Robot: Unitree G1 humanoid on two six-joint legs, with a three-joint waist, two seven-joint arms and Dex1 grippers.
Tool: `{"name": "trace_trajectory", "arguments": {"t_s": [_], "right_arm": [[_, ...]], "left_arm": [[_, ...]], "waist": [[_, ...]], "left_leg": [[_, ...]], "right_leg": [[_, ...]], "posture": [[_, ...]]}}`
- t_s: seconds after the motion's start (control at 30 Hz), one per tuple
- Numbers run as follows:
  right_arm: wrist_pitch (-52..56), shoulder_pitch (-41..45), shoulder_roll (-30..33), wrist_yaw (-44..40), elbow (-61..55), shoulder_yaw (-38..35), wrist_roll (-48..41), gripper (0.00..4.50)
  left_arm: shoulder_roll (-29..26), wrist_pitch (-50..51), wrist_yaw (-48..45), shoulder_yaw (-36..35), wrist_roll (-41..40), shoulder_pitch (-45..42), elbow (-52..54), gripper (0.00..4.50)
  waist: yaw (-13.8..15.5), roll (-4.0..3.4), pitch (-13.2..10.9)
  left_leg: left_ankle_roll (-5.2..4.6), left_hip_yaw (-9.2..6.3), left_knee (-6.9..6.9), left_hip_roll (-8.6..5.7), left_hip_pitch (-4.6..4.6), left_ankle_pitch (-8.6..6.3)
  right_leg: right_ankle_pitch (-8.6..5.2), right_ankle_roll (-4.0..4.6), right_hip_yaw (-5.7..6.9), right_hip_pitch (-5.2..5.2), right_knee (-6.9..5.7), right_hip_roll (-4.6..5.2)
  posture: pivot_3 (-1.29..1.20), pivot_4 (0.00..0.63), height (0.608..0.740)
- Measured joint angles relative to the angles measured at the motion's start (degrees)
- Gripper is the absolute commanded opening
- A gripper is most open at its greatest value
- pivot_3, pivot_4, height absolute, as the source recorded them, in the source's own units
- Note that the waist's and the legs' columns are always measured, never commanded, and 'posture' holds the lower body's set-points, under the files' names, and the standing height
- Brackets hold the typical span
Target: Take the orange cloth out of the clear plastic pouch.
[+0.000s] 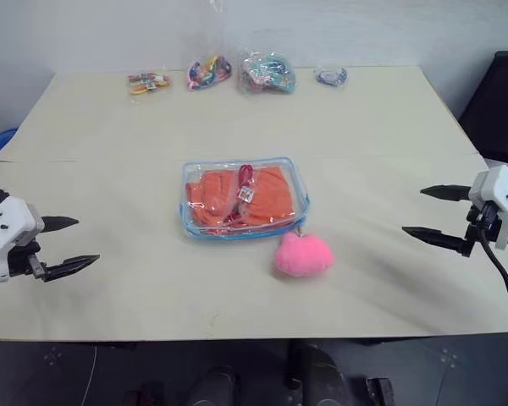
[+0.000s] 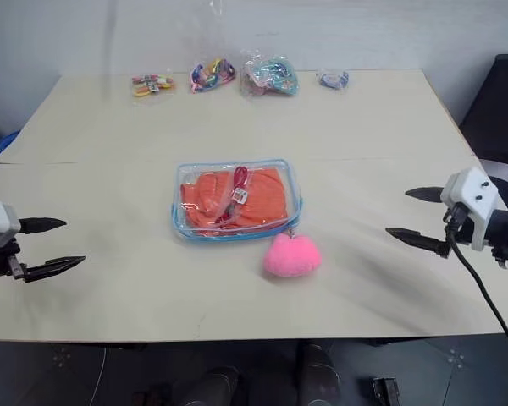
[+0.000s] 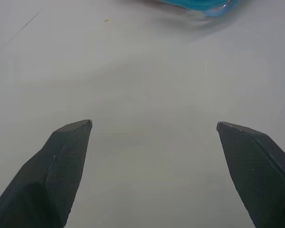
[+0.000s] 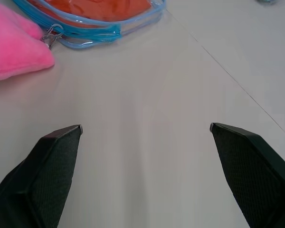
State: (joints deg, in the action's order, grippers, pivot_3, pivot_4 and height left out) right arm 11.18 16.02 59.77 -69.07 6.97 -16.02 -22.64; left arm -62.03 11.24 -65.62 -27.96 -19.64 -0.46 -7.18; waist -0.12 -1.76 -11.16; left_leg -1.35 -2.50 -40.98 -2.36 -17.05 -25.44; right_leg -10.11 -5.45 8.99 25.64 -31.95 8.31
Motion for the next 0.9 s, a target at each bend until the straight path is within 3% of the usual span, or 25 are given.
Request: {"name": "trace_trajectory", "arguments": {"t_s": [0.57, 0.9], "right_arm": [[0.3, 0.4, -1.0, 0.7, 0.0, 0.0, 0.5, 4.5], [7.2, -1.1, -1.6, 1.2, -5.6, -0.2, -3.3, 4.5]], "left_arm": [[1.0, 0.3, 1.2, 1.0, 0.3, -0.7, 0.0, 4.47], [3.2, 5.1, 2.0, 2.0, -3.5, -5.7, 1.0, 4.47]], "waist": [[0.1, 0.0, 0.0], [0.1, -0.01, 0.0]], "left_leg": [[0.0, 0.02, -0.02, 0.0, 0.01, 0.0], [0.0, 0.01, -0.05, 0.02, 0.01, -0.01]], "right_leg": [[0.01, 0.02, 0.0, 0.07, -0.01, 0.0], [0.03, 0.04, -0.01, 0.08, -0.02, -0.01]], "posture": [[0.0, 0.15, 0.74], [0.0, 0.15, 0.74]]}}
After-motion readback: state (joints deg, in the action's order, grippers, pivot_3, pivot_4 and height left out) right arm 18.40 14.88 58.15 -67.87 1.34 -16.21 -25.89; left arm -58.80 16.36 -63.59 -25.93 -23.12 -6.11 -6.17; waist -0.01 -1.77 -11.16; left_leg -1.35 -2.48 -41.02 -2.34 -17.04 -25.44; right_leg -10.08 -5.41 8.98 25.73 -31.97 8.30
